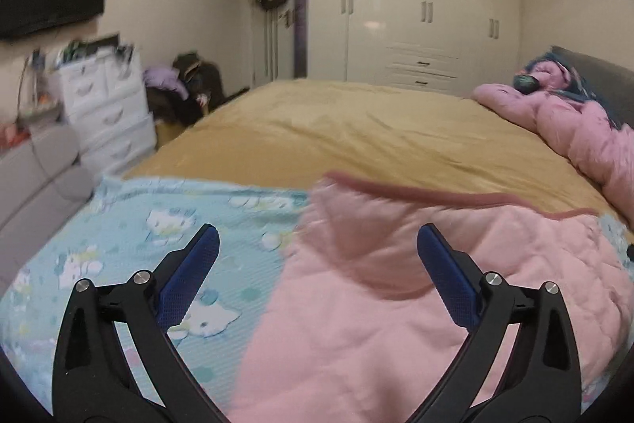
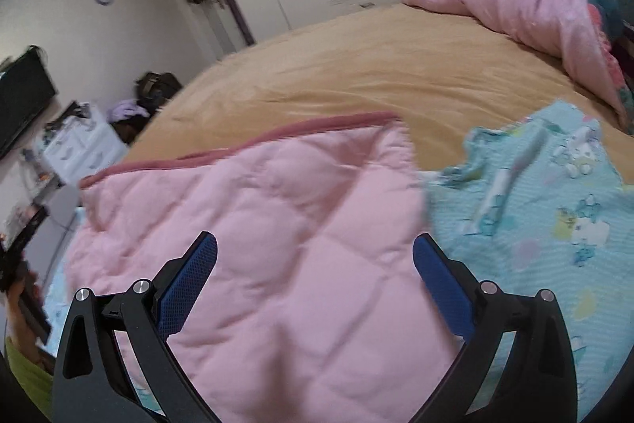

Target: Fold large clothes

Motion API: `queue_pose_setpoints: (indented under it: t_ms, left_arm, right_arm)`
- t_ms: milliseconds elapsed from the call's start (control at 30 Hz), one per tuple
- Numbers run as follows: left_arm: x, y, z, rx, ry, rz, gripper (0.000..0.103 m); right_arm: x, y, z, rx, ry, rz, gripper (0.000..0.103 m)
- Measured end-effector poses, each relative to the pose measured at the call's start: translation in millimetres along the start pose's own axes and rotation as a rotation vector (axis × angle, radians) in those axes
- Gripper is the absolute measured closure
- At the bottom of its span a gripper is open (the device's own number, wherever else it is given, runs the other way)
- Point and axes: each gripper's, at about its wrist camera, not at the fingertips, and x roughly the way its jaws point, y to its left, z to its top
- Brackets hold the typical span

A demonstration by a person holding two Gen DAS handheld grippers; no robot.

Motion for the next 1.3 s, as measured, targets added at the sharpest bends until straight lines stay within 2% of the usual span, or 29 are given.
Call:
queue_pose_setpoints:
  t_ms: [67, 167, 200, 233, 267, 300, 333, 367, 400, 433, 467, 500, 533, 567, 667, 767, 867, 933, 1067, 1300]
  left_arm:
    - [22.5, 19.6, -12.1, -0.041, 0.115, -0.026, 0.009]
    - [47.6, 35.9, -30.0, -0.102, 0.226, 0.003, 0.009]
    - [54.7, 42.3, -35.7, -0.156, 0.248, -0.03, 0.009]
    - [59.7, 46.5, -40.1, -0.208, 0.259, -0.099, 0.009]
    - [62.0, 48.4, -43.4, -0.238, 0.258, -0.15, 0.009]
    - [64.6, 47.3, -45.1, -0.244, 0.259, -0.168, 0.009]
    - [68.0, 43.9, -47.8, -0.23, 0.266, -0.172, 0.009]
    - [72.1, 37.0, -51.3, -0.193, 0.281, -0.171, 0.01]
    - [73.6, 32.2, -53.3, -0.168, 0.279, -0.168, 0.028]
    - [74.2, 28.5, -54.0, -0.162, 0.268, -0.179, 0.044]
    - [73.4, 26.2, -54.0, -0.17, 0.251, -0.185, 0.062]
    - [72.1, 23.4, -53.9, -0.168, 0.233, -0.181, 0.074]
    - [71.4, 21.7, -53.2, -0.158, 0.222, -0.181, 0.077]
    - [67.9, 19.2, -51.3, -0.145, 0.203, -0.17, 0.081]
    - [55.3, 15.8, -40.8, -0.139, 0.142, -0.161, 0.086]
    - [37.8, 14.7, -21.4, -0.138, 0.046, -0.164, 0.086]
    - [30.2, 5.5, -3.4, -0.103, -0.028, -0.15, 0.086]
    - [35.5, -0.5, 2.3, -0.082, -0.046, -0.141, 0.086]
    - [59.8, 8.1, -4.2, -0.097, -0.004, -0.133, 0.086]
    - [85.8, 8.7, -14.3, -0.08, 0.052, -0.13, 0.086]
  right_arm:
    - [8.0, -12.3, 3.3, 0.001, 0.028, -0.045, 0.004]
    - [24.2, -18.4, 7.1, 0.013, 0.049, -0.076, 0.004]
    - [30.6, -19.1, 6.0, 0.018, 0.054, -0.073, 0.004]
    - [36.8, -20.9, 7.8, 0.024, 0.063, -0.057, 0.005]
    - [41.7, -22.3, 7.2, 0.022, 0.069, -0.05, 0.005]
    - [47.3, -21.9, 7.7, 0.015, 0.074, -0.051, 0.005]
    - [53.5, -21.2, 9.2, 0.002, 0.083, -0.055, 0.007]
    - [63.5, -21.7, 8.9, -0.012, 0.104, -0.056, 0.03]
    - [70.2, -21.7, 7.9, -0.018, 0.119, -0.043, 0.045]
    - [76.7, -22.2, 6.3, -0.021, 0.136, -0.031, 0.048]
    - [76.9, -20.3, 5.9, -0.026, 0.12, -0.036, 0.06]
    - [74.0, -17.1, 5.2, -0.039, 0.093, -0.037, 0.067]
    - [69.1, -13.3, 4.6, -0.063, 0.061, -0.039, 0.077]
    - [62.2, -9.3, 4.6, -0.083, 0.025, -0.047, 0.08]
    - [46.0, -3.6, 9.9, -0.095, -0.057, -0.057, 0.084]
    - [29.1, 2.2, 30.2, -0.117, -0.155, -0.062, 0.084]
    - [29.8, 9.9, 50.1, -0.151, -0.194, -0.087, 0.084]
    - [41.1, 14.1, 60.2, -0.166, -0.193, -0.119, 0.084]
    - [65.8, 8.5, 65.6, -0.158, -0.165, -0.167, 0.084]
    - [116.8, -4.3, 52.8, -0.132, -0.091, -0.26, 0.084]
